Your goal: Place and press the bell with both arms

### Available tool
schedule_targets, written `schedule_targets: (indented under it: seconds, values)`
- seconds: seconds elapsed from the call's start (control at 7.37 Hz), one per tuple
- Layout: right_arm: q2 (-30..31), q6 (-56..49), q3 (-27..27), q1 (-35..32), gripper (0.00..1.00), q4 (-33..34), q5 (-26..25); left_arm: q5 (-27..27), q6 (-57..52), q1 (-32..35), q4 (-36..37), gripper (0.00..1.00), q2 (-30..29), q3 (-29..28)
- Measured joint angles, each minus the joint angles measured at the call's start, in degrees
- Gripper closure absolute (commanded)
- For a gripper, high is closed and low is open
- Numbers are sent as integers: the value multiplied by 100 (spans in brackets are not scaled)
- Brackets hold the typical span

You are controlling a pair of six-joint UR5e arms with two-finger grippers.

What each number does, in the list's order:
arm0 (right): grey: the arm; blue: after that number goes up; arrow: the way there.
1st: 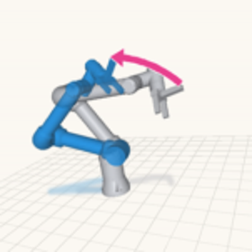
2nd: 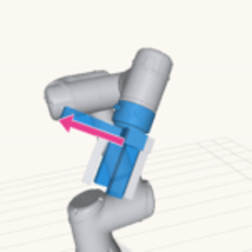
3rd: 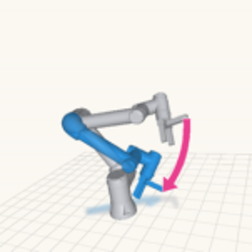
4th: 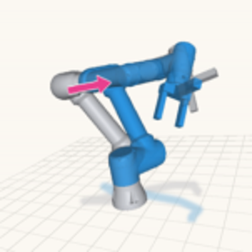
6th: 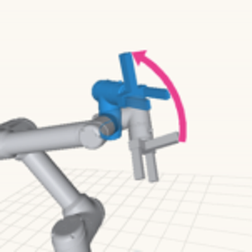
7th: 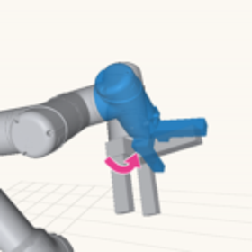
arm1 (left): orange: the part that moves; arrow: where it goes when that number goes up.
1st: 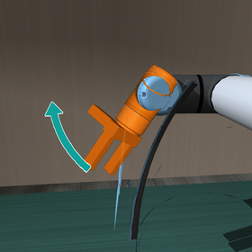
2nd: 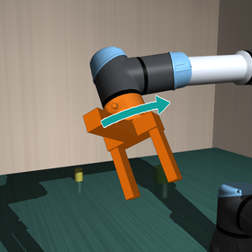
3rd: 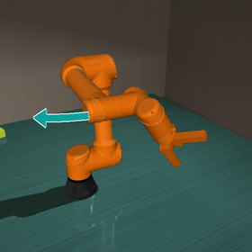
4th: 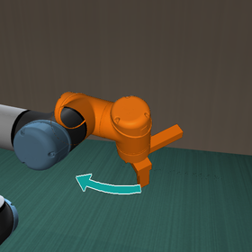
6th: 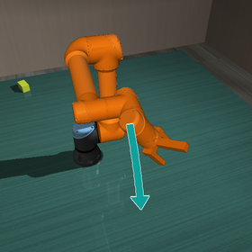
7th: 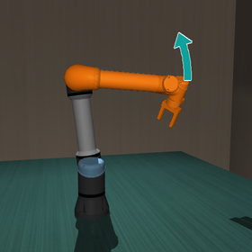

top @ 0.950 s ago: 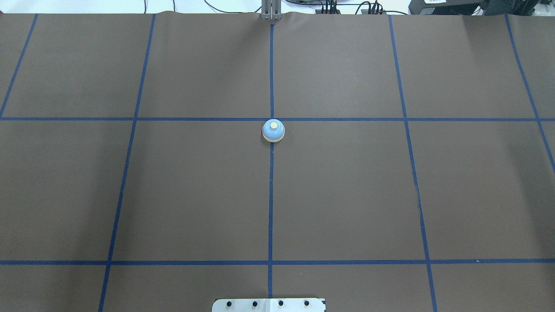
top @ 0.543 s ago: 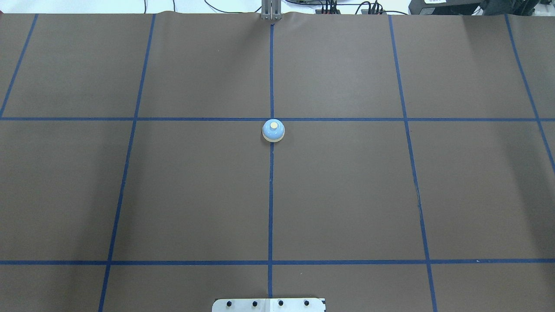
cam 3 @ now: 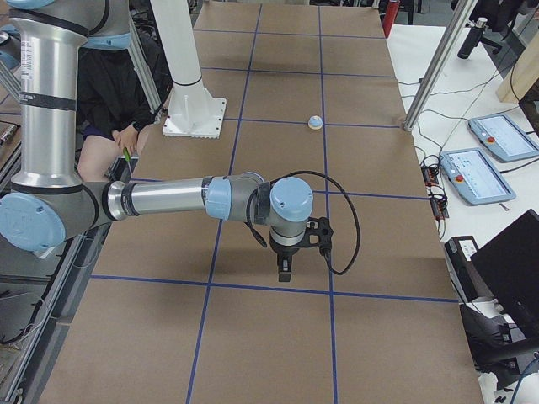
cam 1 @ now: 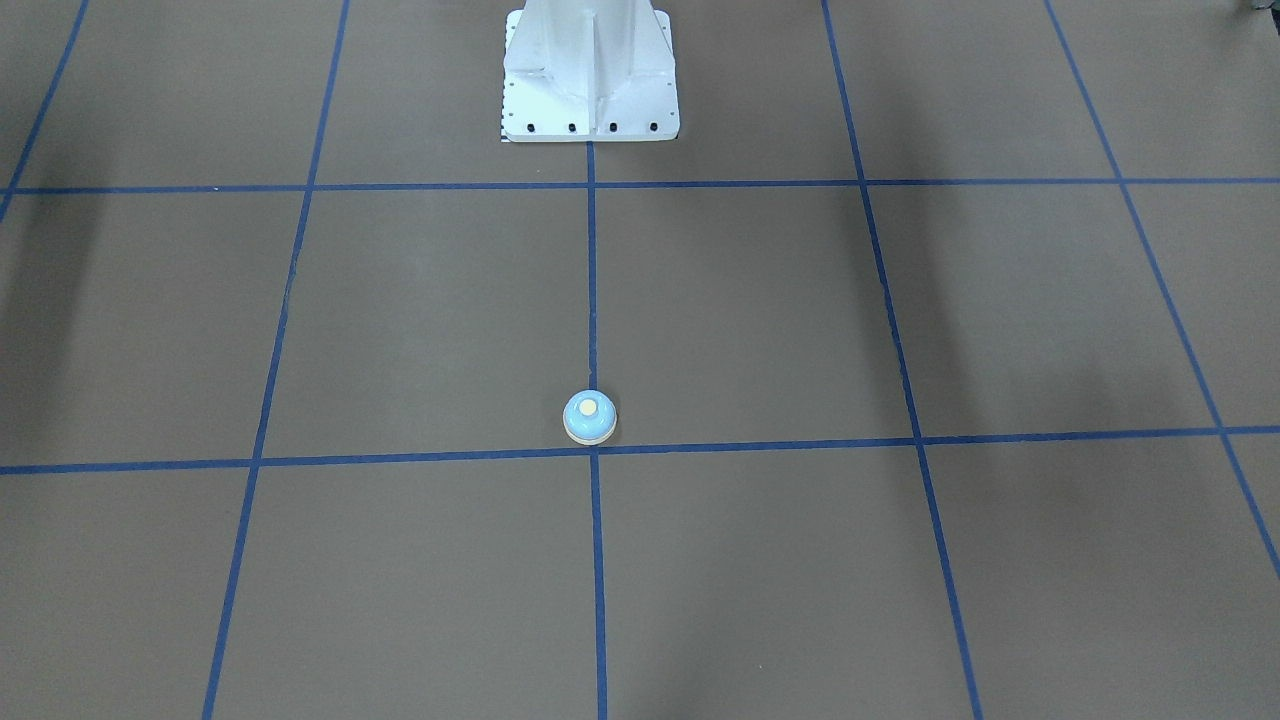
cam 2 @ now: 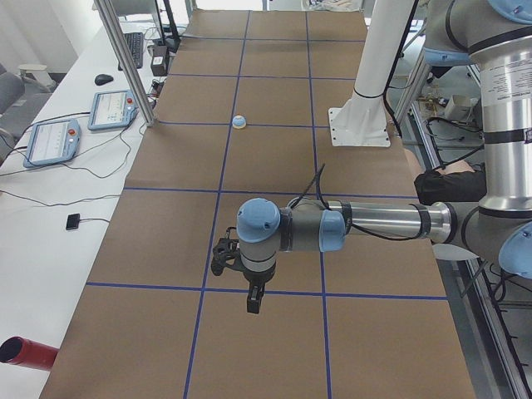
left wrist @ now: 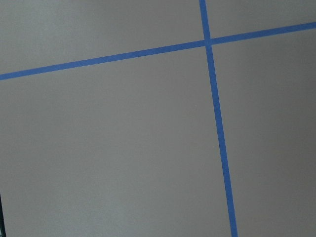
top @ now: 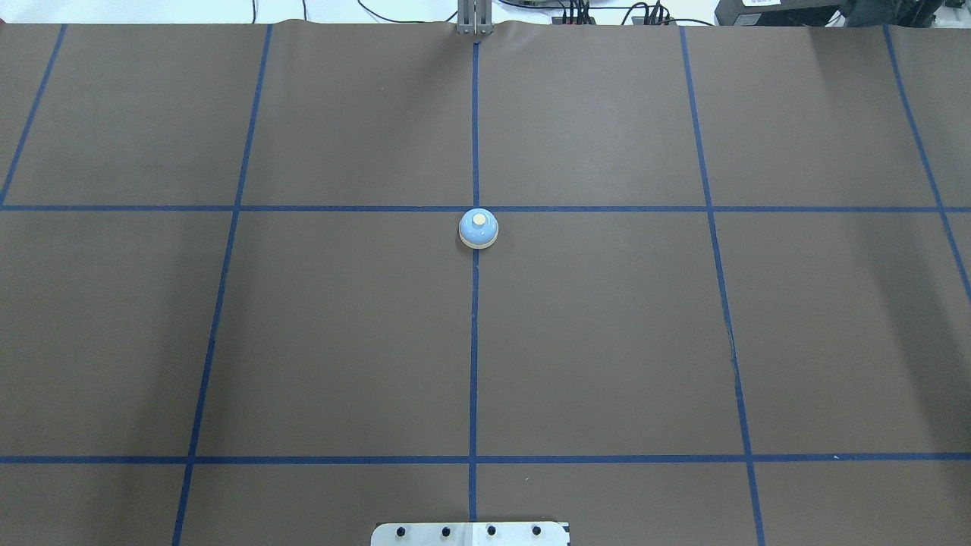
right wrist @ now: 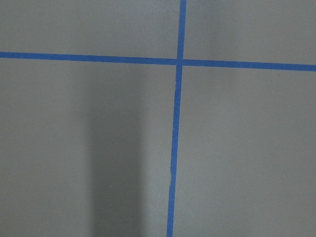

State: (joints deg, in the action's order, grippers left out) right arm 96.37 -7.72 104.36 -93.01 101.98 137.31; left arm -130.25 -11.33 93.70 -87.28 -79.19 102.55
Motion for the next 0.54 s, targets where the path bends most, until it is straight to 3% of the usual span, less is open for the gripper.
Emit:
schedule_targets:
  seconds: [0.54]
  values:
    - [-32,-7,-34,36,0,-11,3,0,9,-8,-2,0,-17,-6]
